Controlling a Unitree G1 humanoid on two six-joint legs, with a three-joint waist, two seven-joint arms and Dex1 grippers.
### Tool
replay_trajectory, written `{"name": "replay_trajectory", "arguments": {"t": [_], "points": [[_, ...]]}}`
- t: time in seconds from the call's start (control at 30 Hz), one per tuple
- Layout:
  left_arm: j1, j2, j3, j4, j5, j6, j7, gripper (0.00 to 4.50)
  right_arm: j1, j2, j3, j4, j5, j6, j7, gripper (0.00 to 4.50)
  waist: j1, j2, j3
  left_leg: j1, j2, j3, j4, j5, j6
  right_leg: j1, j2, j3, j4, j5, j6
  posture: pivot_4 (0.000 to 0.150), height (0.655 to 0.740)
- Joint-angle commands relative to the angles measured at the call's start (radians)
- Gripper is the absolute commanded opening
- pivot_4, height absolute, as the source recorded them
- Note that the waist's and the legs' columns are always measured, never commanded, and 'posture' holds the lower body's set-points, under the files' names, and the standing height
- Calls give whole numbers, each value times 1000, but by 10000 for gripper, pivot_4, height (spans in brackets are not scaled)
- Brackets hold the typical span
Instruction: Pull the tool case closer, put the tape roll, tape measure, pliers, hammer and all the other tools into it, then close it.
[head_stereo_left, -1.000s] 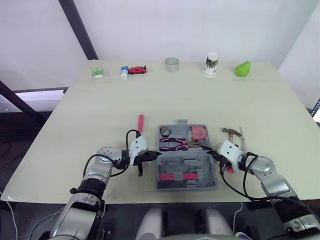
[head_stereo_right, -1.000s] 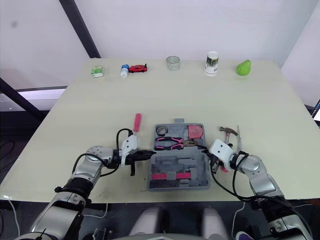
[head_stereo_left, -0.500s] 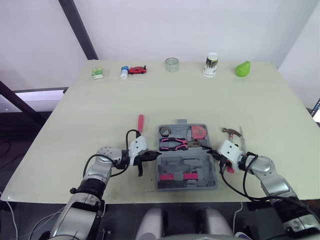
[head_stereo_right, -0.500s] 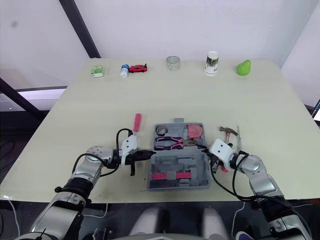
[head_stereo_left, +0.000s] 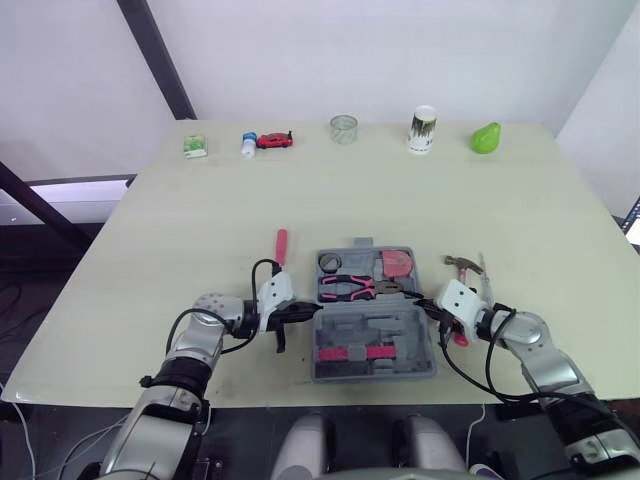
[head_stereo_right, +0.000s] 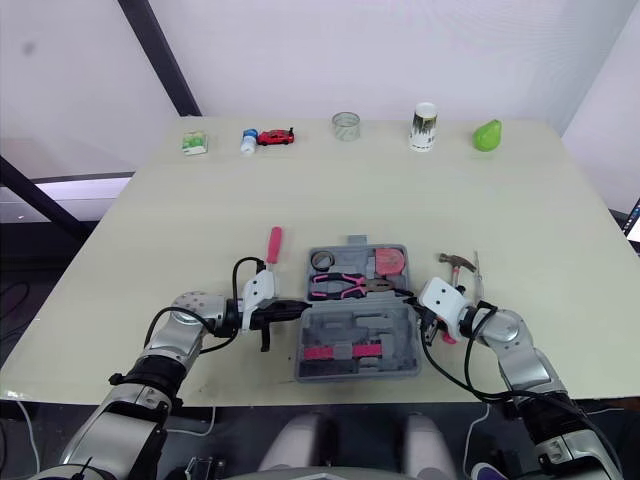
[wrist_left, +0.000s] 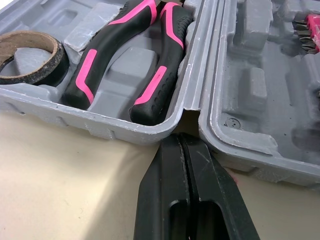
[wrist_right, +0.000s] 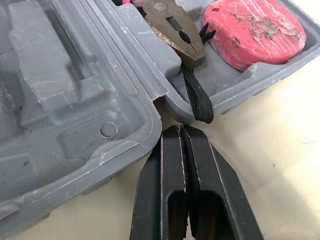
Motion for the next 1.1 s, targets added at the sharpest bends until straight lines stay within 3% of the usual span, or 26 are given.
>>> {"name": "replay_trajectory", "arguments": {"t": [0.03,0.7,1.1], "points": [[7,-16,-16,4,15,3,14,0,-12,21,28,-36,10,-34,10,735,0,0,0,0,0,0,0,0,0,0,0,0,0,0,0,1500,7400],[26,17,-1,-1,9,1,11,0,-27,26,38,-6,-35,-2,-18,735,-17,0,0,0,1,0,0,0,0,0,0,0,0,0,0,1500,7400],[26,58,30,1,-1,2,14,0,4,-33,1,-64,-1,28,12,735,-23,0,0,0,1,-1,0,0,0,0,0,0,0,0,0,1500,7400]]}}
